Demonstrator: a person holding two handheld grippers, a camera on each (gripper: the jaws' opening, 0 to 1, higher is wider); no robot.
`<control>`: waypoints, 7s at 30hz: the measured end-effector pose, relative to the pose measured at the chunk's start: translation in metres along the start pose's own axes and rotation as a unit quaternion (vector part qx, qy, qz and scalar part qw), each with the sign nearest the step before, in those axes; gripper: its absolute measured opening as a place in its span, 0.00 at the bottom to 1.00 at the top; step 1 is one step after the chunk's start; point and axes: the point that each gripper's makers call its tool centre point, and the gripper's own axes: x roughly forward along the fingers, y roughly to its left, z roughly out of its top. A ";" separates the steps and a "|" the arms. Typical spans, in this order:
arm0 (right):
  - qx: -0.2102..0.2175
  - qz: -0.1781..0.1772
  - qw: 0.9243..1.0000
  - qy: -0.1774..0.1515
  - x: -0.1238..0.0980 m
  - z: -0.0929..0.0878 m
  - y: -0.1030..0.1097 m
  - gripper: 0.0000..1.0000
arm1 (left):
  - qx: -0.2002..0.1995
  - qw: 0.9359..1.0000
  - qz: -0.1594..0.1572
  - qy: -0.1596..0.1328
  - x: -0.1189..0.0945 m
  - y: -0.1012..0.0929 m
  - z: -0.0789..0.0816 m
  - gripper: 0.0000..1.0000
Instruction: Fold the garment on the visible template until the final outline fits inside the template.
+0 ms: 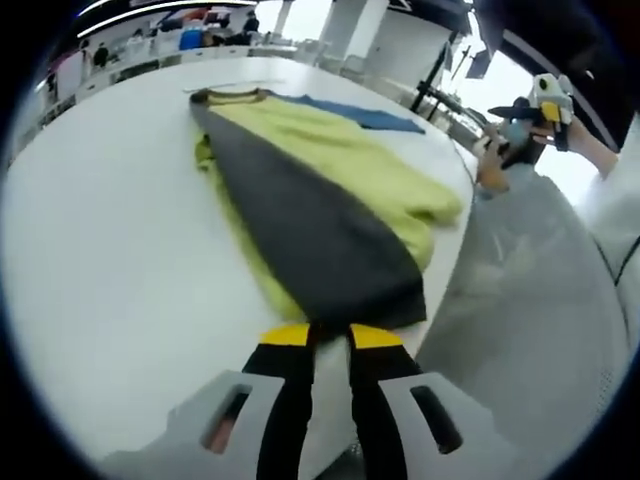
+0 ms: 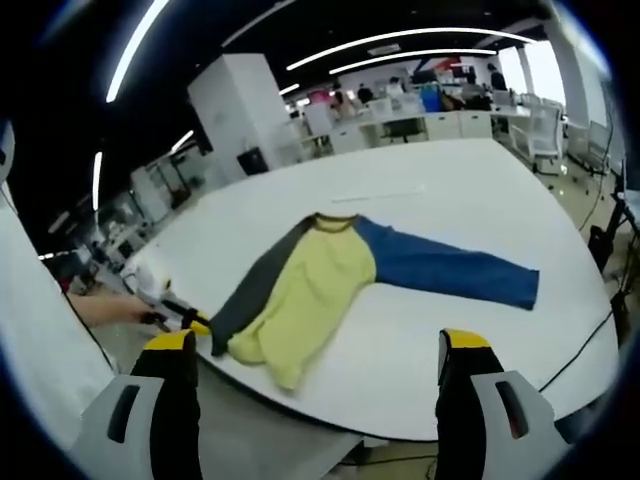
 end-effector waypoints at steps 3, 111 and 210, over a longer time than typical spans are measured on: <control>0.001 -0.003 1.000 0.000 0.000 0.000 -0.002 1.00 | -0.004 1.000 -0.001 0.001 -0.001 0.001 0.000 0.02; -0.019 0.016 0.999 0.022 0.011 -0.001 0.010 1.00 | -0.079 0.995 0.048 0.029 -0.048 0.034 -0.028 0.00; 0.001 0.014 0.998 0.067 0.058 -0.007 0.016 1.00 | -0.301 0.865 0.401 -0.008 -0.171 0.341 -0.046 0.00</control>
